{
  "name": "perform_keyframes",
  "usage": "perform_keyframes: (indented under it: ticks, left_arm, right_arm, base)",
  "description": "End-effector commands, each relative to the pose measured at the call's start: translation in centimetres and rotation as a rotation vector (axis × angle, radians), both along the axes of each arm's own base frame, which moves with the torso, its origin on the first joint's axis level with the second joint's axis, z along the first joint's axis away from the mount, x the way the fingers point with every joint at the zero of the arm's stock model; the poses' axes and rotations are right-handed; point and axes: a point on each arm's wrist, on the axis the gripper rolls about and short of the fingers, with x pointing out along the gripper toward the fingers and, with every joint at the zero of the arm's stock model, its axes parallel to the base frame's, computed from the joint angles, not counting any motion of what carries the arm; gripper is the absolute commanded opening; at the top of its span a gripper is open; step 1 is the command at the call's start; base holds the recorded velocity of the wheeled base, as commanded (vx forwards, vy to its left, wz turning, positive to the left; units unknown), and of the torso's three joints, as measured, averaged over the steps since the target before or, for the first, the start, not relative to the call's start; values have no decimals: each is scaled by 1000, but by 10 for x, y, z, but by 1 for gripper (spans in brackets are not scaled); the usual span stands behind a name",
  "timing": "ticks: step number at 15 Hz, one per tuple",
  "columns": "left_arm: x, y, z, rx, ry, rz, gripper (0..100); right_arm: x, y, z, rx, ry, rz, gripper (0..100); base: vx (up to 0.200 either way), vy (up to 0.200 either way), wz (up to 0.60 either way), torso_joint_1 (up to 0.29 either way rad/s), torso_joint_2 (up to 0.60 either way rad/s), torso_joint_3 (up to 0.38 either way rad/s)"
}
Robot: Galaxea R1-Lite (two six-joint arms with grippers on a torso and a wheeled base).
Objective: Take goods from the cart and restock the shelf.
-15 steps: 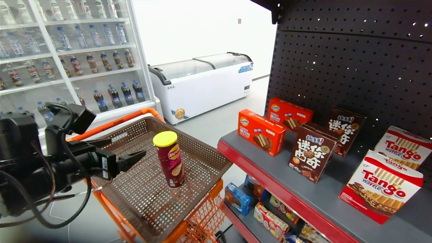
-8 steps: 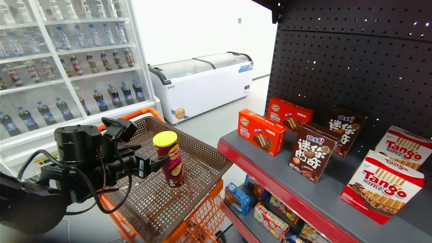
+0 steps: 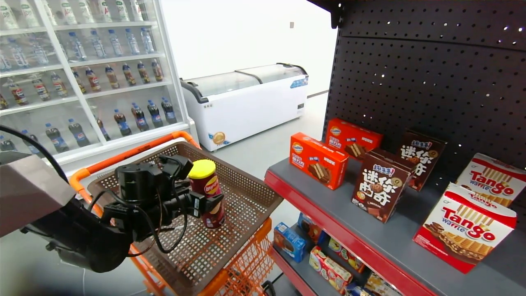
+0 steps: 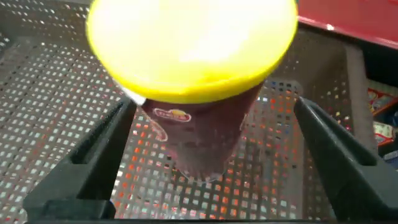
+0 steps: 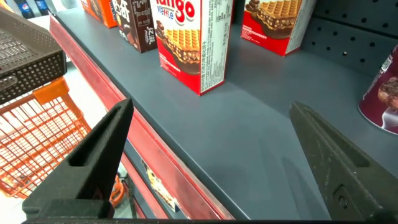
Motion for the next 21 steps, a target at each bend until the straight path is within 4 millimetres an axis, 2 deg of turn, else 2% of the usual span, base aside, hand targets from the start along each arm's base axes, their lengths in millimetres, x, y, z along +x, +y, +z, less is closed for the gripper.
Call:
perform_keyframes:
  ticks: [1, 8, 9, 13, 16, 17, 18, 20, 21]
  left_arm:
    - [9, -2, -18, 8, 41, -1, 100]
    - [24, -8, -34, 8, 57, -8, 100]
    - [28, -10, -32, 6, 46, -6, 0]
    - [18, -9, -22, 6, 40, -13, 0]
    - [3, -7, 22, -15, -1, -7, 0]
    - [-3, -5, 48, -27, -15, -4, 0]
    - [-5, -5, 60, -37, -19, -1, 0]
    - [-17, -2, 101, -112, -8, 15, 0]
    - [-26, 2, 114, -111, -8, 26, 0]
  right_arm:
    - [0, 0, 0, 0, -1, 0, 100]
    - [0, 0, 0, 0, -1, 0, 100]
    - [0, 0, 0, 0, -1, 0, 100]
    - [0, 0, 0, 0, -1, 0, 100]
    - [0, 0, 0, 0, -1, 0, 100]
    - [0, 0, 0, 0, -1, 0, 100]
    - [0, 0, 0, 0, -1, 0, 100]
    - [0, 0, 0, 0, -1, 0, 100]
    - [0, 0, 0, 0, -1, 0, 100]
  base:
    - [0, 0, 0, 0, 0, 0]
    - [0, 0, 0, 0, 0, 0]
    - [0, 0, 0, 0, 0, 0]
    - [0, 0, 0, 0, 0, 0]
    - [0, 0, 0, 0, 0, 0]
    - [0, 0, 0, 0, 0, 0]
    - [0, 0, 0, 0, 0, 0]
    - [0, 0, 0, 0, 0, 0]
    - [0, 0, 0, 0, 0, 0]
